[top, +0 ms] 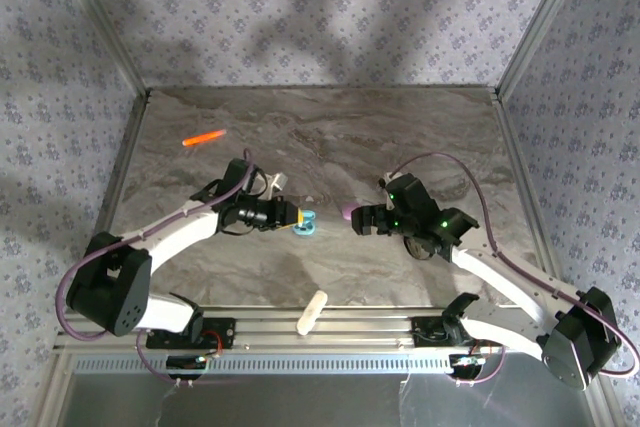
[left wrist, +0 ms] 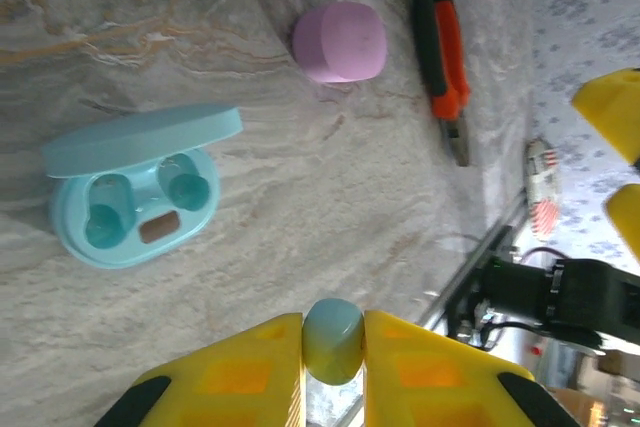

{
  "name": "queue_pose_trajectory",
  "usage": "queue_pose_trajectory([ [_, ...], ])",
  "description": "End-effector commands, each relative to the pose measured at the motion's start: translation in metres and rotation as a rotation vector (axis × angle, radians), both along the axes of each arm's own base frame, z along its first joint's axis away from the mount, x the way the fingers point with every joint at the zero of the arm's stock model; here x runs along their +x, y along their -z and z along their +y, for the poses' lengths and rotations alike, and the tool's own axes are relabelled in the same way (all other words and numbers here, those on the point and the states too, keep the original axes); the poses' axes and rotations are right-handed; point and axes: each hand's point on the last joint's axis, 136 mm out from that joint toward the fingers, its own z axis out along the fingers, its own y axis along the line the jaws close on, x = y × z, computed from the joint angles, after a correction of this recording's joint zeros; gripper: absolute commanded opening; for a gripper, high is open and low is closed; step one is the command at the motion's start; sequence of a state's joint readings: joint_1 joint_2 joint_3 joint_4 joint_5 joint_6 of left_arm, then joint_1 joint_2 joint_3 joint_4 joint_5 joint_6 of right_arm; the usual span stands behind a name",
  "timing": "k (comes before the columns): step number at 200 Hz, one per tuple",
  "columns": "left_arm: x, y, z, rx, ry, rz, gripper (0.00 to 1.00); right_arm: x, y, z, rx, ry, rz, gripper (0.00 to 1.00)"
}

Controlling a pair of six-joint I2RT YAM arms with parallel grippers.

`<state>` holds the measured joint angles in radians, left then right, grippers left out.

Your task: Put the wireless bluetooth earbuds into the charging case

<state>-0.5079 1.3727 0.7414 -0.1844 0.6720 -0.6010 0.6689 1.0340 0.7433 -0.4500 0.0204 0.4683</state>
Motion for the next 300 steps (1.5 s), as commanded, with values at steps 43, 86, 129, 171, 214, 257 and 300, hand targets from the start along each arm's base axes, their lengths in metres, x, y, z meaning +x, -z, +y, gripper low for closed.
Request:
queue_pose_trajectory([
  [43,0.010,0.026,0.006,0.316,0.049,-0.139,0.17,-0.002,0.003,0.004,0.037,-0.007,0.017,1.00],
  [86,0.019,0.034,0.004,0.358,0.077,-0.157,0.17,-0.003,0.002,0.002,0.039,-0.007,0.018,1.00],
  [129,0.024,0.046,0.007,0.406,0.089,-0.154,0.17,-0.004,0.002,0.001,0.037,-0.005,0.020,1.00],
  [171,0.025,0.050,0.006,0.412,0.101,-0.158,0.17,-0.003,0.001,0.002,0.037,-0.008,0.019,1.00],
  [214,0.024,0.057,0.006,0.421,0.111,-0.145,0.17,-0.002,0.001,0.004,0.043,-0.011,0.020,1.00],
  [257,0.024,0.063,0.007,0.435,0.118,-0.133,0.17,-0.001,0.000,0.003,0.043,-0.010,0.017,1.00],
  [300,0.025,0.064,0.006,0.439,0.121,-0.130,0.17,-0.002,-0.001,0.003,0.044,-0.014,0.016,1.00],
])
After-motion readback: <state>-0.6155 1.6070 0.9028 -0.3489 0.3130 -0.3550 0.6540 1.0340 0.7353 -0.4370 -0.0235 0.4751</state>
